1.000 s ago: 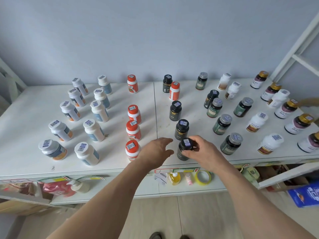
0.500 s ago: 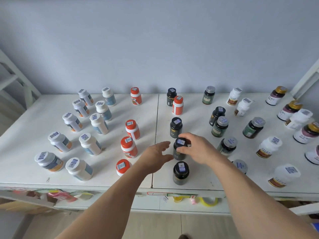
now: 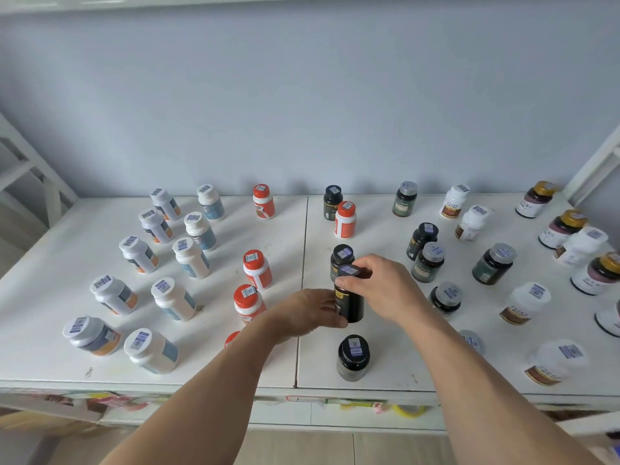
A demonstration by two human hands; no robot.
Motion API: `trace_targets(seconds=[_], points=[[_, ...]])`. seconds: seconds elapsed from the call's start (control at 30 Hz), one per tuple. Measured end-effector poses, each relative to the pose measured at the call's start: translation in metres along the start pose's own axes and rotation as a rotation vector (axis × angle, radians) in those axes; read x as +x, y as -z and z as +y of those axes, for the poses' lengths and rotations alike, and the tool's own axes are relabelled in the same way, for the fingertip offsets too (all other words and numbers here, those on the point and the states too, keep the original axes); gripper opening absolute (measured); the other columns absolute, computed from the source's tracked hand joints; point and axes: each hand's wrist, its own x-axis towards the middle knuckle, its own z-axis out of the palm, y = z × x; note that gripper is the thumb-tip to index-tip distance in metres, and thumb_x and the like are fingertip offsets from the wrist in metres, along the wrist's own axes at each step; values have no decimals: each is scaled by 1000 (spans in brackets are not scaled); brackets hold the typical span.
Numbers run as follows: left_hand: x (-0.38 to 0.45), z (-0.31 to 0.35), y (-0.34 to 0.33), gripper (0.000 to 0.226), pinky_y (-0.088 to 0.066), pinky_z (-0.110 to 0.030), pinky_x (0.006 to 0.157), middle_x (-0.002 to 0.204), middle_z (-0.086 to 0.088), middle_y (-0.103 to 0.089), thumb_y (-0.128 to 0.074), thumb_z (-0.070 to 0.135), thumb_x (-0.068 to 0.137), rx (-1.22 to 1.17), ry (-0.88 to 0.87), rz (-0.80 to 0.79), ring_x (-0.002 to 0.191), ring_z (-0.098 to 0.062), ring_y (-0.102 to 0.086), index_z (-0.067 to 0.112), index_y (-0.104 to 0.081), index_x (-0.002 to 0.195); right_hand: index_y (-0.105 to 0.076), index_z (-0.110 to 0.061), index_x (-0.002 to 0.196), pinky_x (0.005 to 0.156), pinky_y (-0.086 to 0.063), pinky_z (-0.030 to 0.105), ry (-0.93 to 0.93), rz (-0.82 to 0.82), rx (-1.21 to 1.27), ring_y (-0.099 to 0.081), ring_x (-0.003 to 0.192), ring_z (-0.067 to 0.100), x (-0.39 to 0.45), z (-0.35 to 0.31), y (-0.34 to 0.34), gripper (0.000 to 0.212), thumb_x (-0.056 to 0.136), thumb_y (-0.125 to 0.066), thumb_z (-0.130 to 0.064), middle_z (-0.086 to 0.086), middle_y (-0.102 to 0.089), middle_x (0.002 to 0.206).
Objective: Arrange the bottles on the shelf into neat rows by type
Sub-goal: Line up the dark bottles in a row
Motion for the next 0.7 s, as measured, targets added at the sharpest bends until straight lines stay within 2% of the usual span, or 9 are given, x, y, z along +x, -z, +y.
trace_targets(seconds=[0.07, 0.23, 0.43, 0.5, 0.6, 0.7], points=[[1, 1, 3, 45, -45, -39, 103, 110, 6, -72, -78, 22, 76, -20, 7, -30, 108, -16, -63, 21, -65, 119, -66, -24, 107, 61, -38, 19, -21, 17, -1, -60, 85, 9, 0, -2, 1, 49, 72, -70, -58, -8, -67, 94], [2, 1, 4, 46, -43, -39, 105, 113, 6, -71, -78, 22, 77, -62, 14, -81, 111, -15, -62, 21, -64, 121, -67, -26, 107, 66, -42, 23, -50, 18, -3, -61, 87, 8, -1, -1, 2, 48, 72, -70, -59, -10, -68, 95], [3, 2, 5, 44, -45, -35, 102, 109, 6, -72, -79, 18, 77, -64, 1, -65, 108, -14, -64, 20, -66, 119, -68, -28, 105, 62, -38, 20, -43, -1, 7, -60, 84, 5, 0, 0, 4, 43, 74, -69, -58, -13, -68, 91], [4, 3, 6, 46, -46, -34, 101, 111, 5, -71, -79, 21, 76, 13, -5, -25, 108, -15, -64, 22, -65, 120, -68, -29, 104, 63, -38, 18, -35, -9, 20, -60, 84, 2, 1, 2, 4, 38, 75, -70, -54, -15, -68, 91], [4, 7, 8, 56, -45, -29, 100, 126, 3, -64, -77, 31, 78, 316, -18, 44, 115, -14, -59, 25, -57, 129, -66, -32, 102, 64, -38, 14, -31, -36, 21, -59, 84, -5, 0, 7, 2, 30, 77, -72, -48, -18, -68, 90], [3, 8, 12, 67, -44, -29, 99, 134, 2, -59, -75, 35, 79, 467, -10, 92, 119, -16, -57, 22, -48, 139, -64, -31, 109, 80, -48, 24, -47, -89, 70, -62, 91, 2, 0, 16, -5, 35, 77, -75, -40, -15, -69, 97]])
